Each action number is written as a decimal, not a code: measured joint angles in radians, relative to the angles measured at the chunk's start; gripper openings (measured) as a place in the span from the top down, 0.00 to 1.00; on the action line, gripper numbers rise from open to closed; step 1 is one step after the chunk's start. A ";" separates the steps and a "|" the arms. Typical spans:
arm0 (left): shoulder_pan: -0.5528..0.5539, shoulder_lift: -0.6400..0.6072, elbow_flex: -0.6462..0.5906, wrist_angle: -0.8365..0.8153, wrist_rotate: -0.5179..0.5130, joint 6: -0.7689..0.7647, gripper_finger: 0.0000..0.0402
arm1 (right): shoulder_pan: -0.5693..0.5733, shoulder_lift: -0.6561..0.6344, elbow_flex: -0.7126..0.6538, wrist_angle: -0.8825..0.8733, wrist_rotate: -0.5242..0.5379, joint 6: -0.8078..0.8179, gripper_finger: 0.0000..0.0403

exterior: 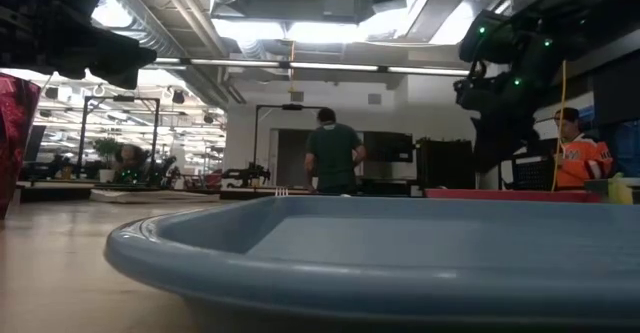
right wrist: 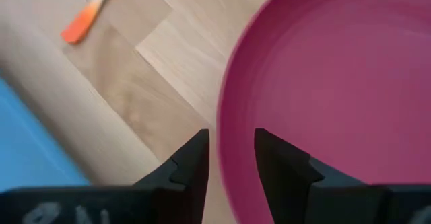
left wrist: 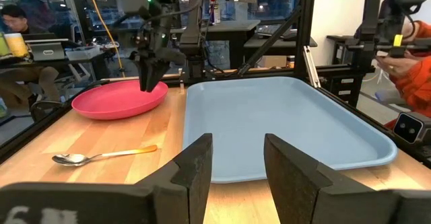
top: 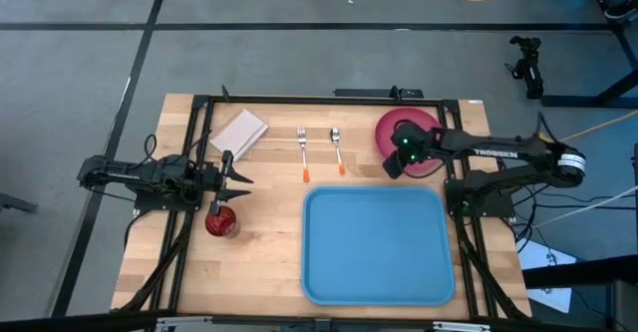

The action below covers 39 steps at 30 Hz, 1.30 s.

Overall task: Pick and place plate/cup/fork/spoon on tray
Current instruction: Put the pink plate on the blue tray

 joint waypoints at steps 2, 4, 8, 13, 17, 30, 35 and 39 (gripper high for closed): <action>0.000 0.000 0.000 0.000 0.000 0.000 0.68 | -0.001 0.027 0.000 0.004 0.000 -0.008 0.69; 0.000 0.000 0.000 0.000 0.000 0.000 0.68 | -0.001 0.054 0.000 0.004 0.000 -0.008 0.69; 0.000 0.000 0.000 0.000 0.000 0.000 0.68 | -0.001 0.091 0.000 0.014 0.000 -0.008 0.69; 0.000 0.000 0.000 0.000 0.000 0.000 0.68 | -0.001 0.113 0.000 0.022 -0.013 -0.012 0.69; 0.000 0.000 0.000 0.000 0.000 0.000 0.68 | -0.001 0.130 0.000 0.023 -0.034 -0.014 0.69; 0.000 0.000 0.000 0.000 0.000 0.000 0.68 | -0.001 0.219 0.000 0.031 -0.032 -0.035 0.69; 0.000 0.000 0.000 0.000 0.000 0.000 0.68 | -0.001 0.234 0.000 0.066 -0.031 -0.032 0.69; 0.000 0.000 0.000 0.000 0.000 0.000 0.68 | -0.001 0.234 0.000 0.076 -0.024 -0.037 0.69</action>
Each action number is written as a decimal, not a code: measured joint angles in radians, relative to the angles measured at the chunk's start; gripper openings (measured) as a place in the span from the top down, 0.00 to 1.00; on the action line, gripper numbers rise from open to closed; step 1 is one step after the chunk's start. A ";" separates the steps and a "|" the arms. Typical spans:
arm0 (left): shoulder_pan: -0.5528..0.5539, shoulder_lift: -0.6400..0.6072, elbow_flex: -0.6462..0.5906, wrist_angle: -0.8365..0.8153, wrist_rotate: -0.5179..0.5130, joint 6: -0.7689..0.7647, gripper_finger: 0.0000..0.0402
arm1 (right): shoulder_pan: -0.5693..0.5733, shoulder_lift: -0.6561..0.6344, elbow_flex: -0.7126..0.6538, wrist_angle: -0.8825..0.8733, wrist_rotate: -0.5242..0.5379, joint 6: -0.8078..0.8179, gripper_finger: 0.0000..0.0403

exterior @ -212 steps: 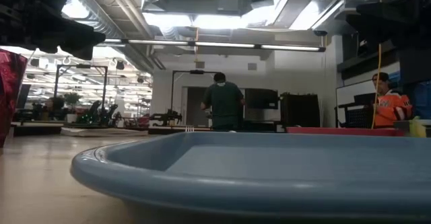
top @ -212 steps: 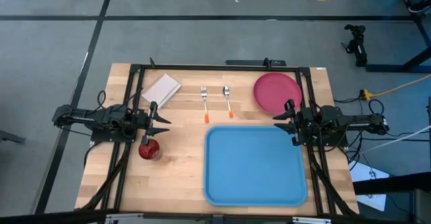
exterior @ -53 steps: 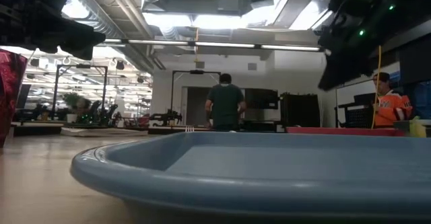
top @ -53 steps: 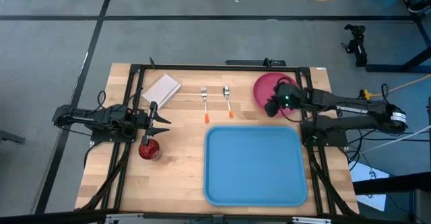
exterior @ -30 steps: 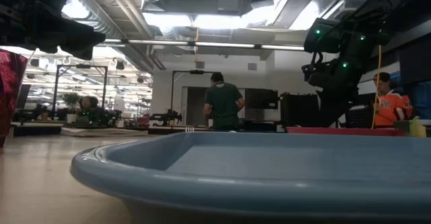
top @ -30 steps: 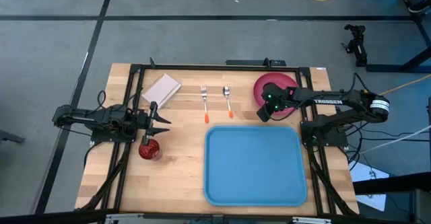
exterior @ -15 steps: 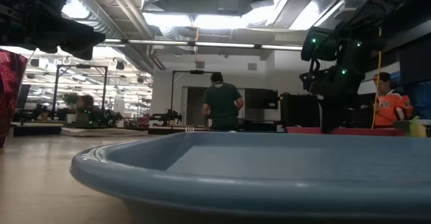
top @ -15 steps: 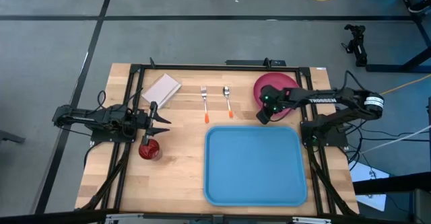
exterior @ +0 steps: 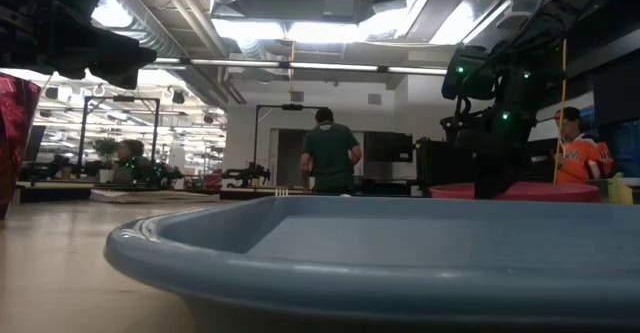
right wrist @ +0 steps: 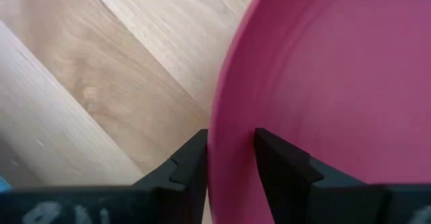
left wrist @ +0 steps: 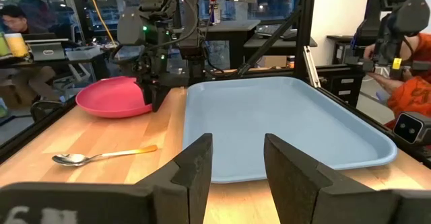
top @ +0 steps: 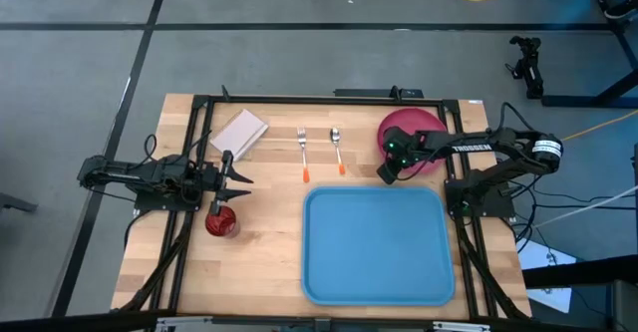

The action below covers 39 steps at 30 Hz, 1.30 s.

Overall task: Pick and place plate/cup/fork/spoon on tray
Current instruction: Put the pink plate on the blue tray

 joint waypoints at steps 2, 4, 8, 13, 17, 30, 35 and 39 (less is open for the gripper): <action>0.000 0.000 0.000 0.000 0.000 0.000 0.68 | 0.000 0.000 0.000 0.012 0.011 -0.004 0.69; 0.000 0.000 0.000 0.000 0.000 0.000 0.68 | 0.004 0.001 0.000 0.021 0.023 0.013 0.69; 0.000 0.000 0.000 0.000 0.000 0.000 0.68 | 0.008 0.001 0.000 0.028 0.025 0.006 0.69; 0.000 0.000 0.000 0.000 0.000 0.000 0.68 | 0.008 0.001 0.000 0.031 0.026 -0.046 0.70; 0.000 0.000 0.000 0.000 0.000 0.000 0.68 | 0.009 0.000 0.000 0.027 0.056 -0.047 0.79; 0.000 0.000 0.000 0.000 0.000 0.000 0.68 | 0.045 -0.032 0.024 0.025 0.146 -0.052 0.98; 0.000 0.000 0.000 0.000 0.000 0.000 0.68 | 0.139 -0.090 0.094 0.009 0.145 -0.066 0.98; 0.000 0.000 0.000 0.000 0.000 0.000 0.68 | 0.257 -0.137 0.153 -0.013 0.118 -0.069 0.98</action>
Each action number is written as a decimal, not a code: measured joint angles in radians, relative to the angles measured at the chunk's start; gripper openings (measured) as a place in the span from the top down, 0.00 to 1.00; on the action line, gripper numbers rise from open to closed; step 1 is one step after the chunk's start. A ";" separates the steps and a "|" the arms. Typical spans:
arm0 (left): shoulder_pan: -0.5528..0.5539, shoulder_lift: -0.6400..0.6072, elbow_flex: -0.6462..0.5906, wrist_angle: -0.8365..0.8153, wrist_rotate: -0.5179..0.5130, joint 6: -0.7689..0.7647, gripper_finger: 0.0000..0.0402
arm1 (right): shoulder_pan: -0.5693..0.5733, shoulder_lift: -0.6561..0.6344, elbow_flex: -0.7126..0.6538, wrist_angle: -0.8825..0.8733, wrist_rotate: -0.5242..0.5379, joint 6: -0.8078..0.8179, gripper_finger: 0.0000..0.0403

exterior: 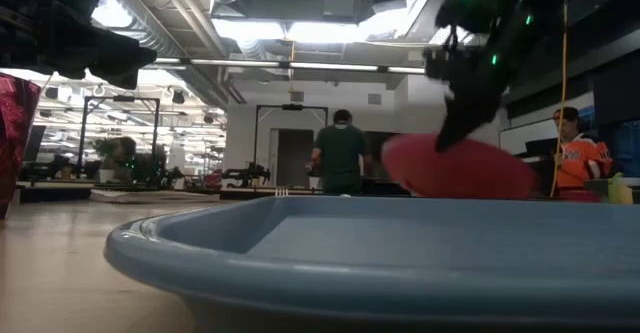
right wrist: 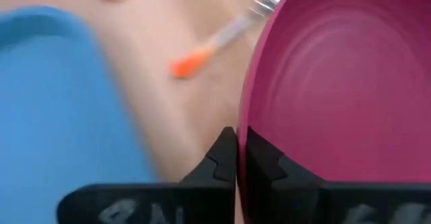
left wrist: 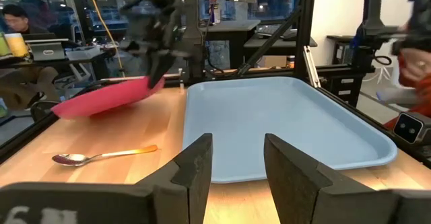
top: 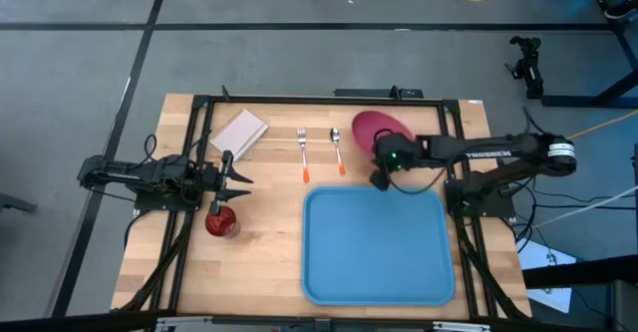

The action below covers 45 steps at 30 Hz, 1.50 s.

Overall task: Pick and place plate/cup/fork/spoon on tray
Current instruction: Put the pink plate on the blue tray

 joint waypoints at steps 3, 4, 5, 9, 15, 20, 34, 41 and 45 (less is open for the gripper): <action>0.000 0.000 0.000 0.000 0.000 0.000 0.68 | 0.109 -0.024 0.048 -0.053 0.000 0.009 0.98; 0.000 0.000 0.000 0.000 0.000 0.000 0.68 | 0.148 -0.031 0.065 -0.068 0.009 0.025 0.98; 0.000 0.000 0.000 0.000 0.000 0.000 0.68 | 0.189 -0.033 0.083 -0.079 0.020 0.035 0.98; 0.000 0.000 0.000 0.000 0.000 0.000 0.68 | 0.353 -0.033 0.161 -0.137 0.031 0.051 0.98; 0.000 0.000 0.000 0.000 0.000 0.000 0.68 | 0.561 -0.034 0.220 -0.255 0.044 0.168 0.98; 0.000 0.000 0.000 0.000 0.000 0.000 0.68 | 0.704 -0.020 0.222 -0.249 0.080 0.412 0.98; 0.000 0.000 0.000 0.000 0.000 0.000 0.68 | 1.017 0.141 0.225 -0.233 0.233 1.054 0.98; 0.000 0.000 0.000 0.000 0.000 0.000 0.68 | 1.046 0.159 0.224 -0.220 0.205 1.114 0.89; 0.000 0.000 0.000 0.000 0.000 0.000 0.68 | 1.045 0.159 0.224 -0.220 0.172 1.148 0.88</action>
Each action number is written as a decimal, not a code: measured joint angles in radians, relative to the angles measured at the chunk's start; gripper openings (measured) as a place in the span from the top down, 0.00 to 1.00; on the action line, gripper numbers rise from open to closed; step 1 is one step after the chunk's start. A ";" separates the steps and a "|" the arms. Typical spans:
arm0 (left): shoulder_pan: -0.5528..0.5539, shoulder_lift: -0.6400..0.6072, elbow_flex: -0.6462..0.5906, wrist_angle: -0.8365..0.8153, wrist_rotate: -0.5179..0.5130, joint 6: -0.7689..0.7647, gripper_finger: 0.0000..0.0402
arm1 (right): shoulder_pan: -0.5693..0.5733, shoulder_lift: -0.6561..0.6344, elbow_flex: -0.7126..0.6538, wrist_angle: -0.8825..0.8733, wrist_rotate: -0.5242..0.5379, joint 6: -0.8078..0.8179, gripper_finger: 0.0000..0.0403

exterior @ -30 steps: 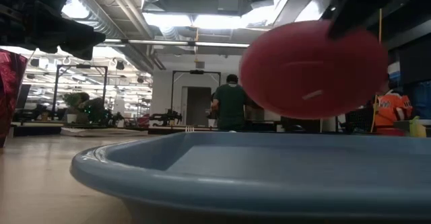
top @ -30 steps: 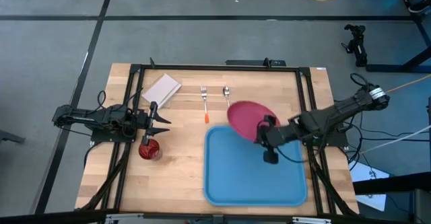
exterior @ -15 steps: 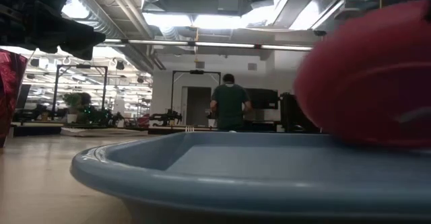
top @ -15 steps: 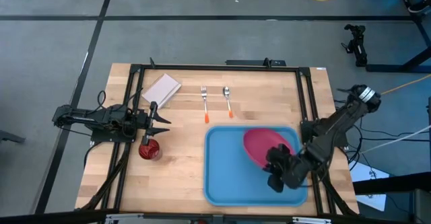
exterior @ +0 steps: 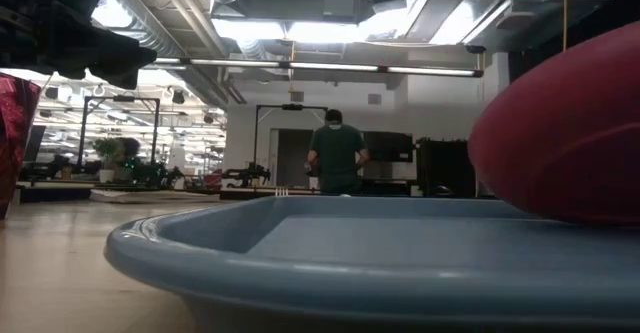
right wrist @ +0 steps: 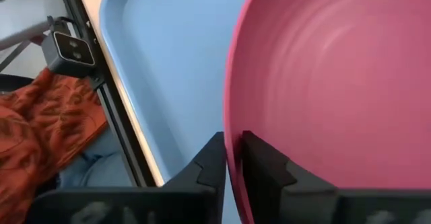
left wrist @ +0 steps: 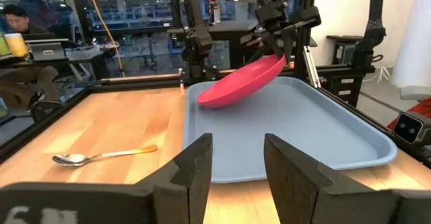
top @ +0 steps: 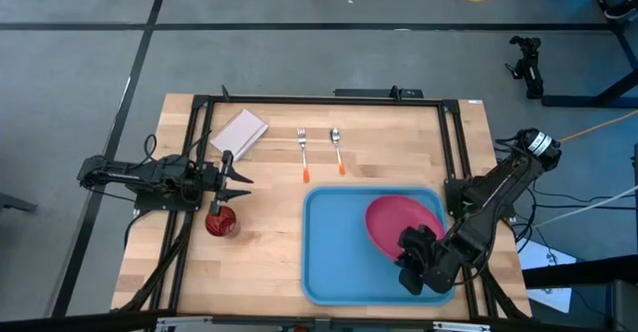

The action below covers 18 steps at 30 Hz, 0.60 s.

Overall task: Pick and place plate/cup/fork/spoon on tray
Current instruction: Put the pink plate on the blue tray

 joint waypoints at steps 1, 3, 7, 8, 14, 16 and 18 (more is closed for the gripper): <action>0.000 0.000 0.000 0.000 0.000 0.000 0.68 | 0.000 0.000 0.000 0.000 -0.004 0.002 0.88; 0.000 0.000 0.000 0.000 0.000 0.000 0.68 | 0.000 0.000 0.000 0.000 -0.006 0.002 0.88; 0.000 0.000 0.000 0.000 0.000 0.000 0.68 | 0.000 0.000 0.000 0.002 -0.012 0.007 0.87; 0.000 0.000 0.000 0.000 0.000 0.000 0.68 | 0.000 0.000 0.000 0.003 -0.012 0.007 0.87; 0.000 0.000 0.000 0.000 0.000 0.000 0.68 | -0.001 0.000 -0.001 0.004 -0.007 0.003 0.87; 0.000 0.000 0.000 0.000 0.000 0.000 0.68 | -0.001 0.000 -0.001 0.000 -0.006 0.002 0.87; 0.000 0.000 0.000 0.000 0.000 0.000 0.68 | -0.001 0.000 -0.001 -0.007 -0.005 0.001 0.87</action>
